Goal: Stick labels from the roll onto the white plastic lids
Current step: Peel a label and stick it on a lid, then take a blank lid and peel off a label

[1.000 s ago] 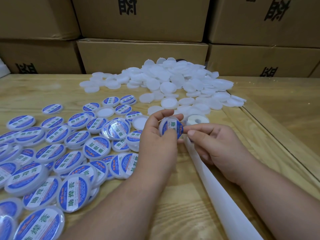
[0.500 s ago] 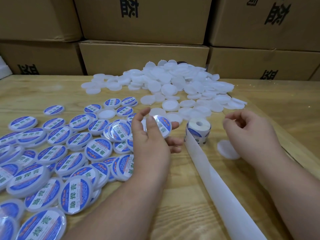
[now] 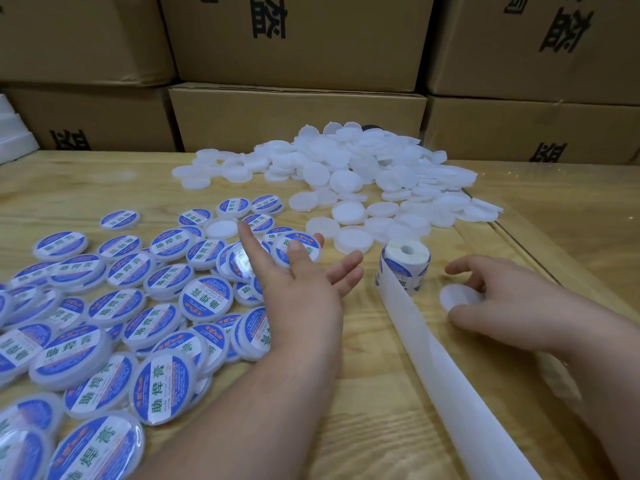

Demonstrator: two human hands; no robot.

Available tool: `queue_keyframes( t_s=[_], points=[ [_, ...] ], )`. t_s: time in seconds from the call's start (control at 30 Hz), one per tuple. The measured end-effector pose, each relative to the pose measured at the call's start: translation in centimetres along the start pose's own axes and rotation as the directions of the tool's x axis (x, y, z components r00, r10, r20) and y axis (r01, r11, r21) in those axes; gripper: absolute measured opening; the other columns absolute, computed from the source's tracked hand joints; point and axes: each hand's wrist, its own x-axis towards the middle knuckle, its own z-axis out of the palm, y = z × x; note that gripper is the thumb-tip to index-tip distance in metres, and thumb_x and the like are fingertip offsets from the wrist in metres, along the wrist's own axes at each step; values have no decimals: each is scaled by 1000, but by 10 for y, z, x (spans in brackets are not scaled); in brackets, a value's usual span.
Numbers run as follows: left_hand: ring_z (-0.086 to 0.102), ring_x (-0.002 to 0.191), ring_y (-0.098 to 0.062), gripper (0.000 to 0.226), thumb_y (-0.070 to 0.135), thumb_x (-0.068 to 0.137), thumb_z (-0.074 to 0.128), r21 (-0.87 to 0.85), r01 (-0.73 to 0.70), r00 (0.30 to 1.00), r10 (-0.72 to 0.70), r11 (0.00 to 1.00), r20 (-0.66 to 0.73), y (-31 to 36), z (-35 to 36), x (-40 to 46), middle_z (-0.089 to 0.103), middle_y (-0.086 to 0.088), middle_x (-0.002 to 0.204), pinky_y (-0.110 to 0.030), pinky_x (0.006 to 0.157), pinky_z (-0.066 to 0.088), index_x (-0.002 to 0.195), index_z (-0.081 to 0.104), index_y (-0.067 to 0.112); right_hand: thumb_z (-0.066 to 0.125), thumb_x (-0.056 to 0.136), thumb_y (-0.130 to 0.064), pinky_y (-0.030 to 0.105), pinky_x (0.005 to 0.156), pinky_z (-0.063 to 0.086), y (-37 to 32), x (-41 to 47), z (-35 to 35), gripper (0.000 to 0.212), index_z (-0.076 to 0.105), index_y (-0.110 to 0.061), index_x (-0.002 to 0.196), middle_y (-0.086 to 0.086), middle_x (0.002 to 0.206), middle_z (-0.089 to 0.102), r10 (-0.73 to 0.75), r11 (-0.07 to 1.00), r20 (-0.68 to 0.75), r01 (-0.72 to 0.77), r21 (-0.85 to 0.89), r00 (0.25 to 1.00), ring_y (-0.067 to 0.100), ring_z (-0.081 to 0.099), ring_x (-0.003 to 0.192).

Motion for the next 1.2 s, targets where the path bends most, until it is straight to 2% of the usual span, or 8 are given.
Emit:
queue_keyframes(
  t_s=[0.2, 0.37, 0.47, 0.63, 0.77, 0.9, 1.1, 1.2],
  points=[
    [78, 86, -27, 95, -3, 101, 45, -30, -2, 1000, 1, 1000, -21, 1, -4, 3, 67, -3, 121, -30, 67, 62, 144, 1, 70, 71, 73, -41, 25, 56, 44, 2, 5, 8, 55, 51, -41, 124, -11, 83, 69, 3, 996, -146, 11, 91, 989, -3, 63, 64],
    [78, 85, -28, 72, 14, 110, 34, -34, -34, 999, 33, 999, -25, 0, -5, 4, 71, -6, 116, -29, 66, 62, 143, 7, 71, 73, 74, -39, 30, 59, 47, 1, 7, 11, 57, 51, -36, 126, -8, 91, 66, -3, 992, -180, 25, 120, 984, 8, 66, 72],
    [77, 77, -23, 51, 18, 110, 36, 40, -98, 994, 96, 994, 51, -5, -5, 3, 76, 1, 102, -28, 64, 61, 139, 34, 59, 72, 75, -38, 30, 60, 45, -1, 9, 13, 57, 52, -35, 128, -10, 101, 59, -14, 984, -290, 66, 168, 957, 8, 63, 81],
    [63, 61, -11, 11, 24, 103, 57, 236, -119, 959, 50, 964, 279, -7, 0, -7, 69, 7, 75, -23, 50, 50, 105, 67, 18, 69, 64, -41, 21, 81, 45, -16, -2, 22, 57, 56, -45, 119, -17, 110, 57, -249, 795, -556, 495, 351, 793, 3, 57, 103],
    [63, 65, -10, 31, 43, 76, 76, 333, -137, 901, -22, 933, 432, -8, 0, -14, 70, 4, 77, -19, 53, 48, 98, 73, 21, 72, 67, -31, 16, 95, 41, -30, -8, 37, 56, 58, -34, 122, -9, 117, 59, -494, 645, -590, 724, 245, 639, 13, 56, 111],
    [61, 66, -12, 15, 43, 73, 76, 397, -182, 895, -16, 900, 446, -10, 0, -15, 69, 9, 70, -28, 60, 52, 77, 69, 30, 70, 70, -30, 16, 95, 41, -37, -6, 43, 55, 56, -34, 123, -14, 120, 57, -570, 599, -598, 783, 168, 564, 14, 56, 113],
    [62, 71, -13, 23, 33, 81, 60, 329, -144, 974, 75, 933, 214, -9, -3, -3, 66, 10, 72, -52, 73, 58, 72, 55, 13, 69, 81, -49, 5, 100, 25, -27, 5, 42, 45, 56, -40, 123, -20, 125, 49, -430, 804, -562, 583, 116, 706, -3, 37, 128],
    [70, 104, -7, 20, 27, 88, 63, 274, -94, 982, 44, 957, 184, -11, -5, 0, 75, 16, 102, -30, 69, 61, 74, 59, 14, 69, 84, -42, -8, 89, 15, -24, 9, 44, 26, 62, -41, 108, -28, 118, 44, -368, 859, -534, 498, 117, 761, -8, 33, 118]
  ],
)
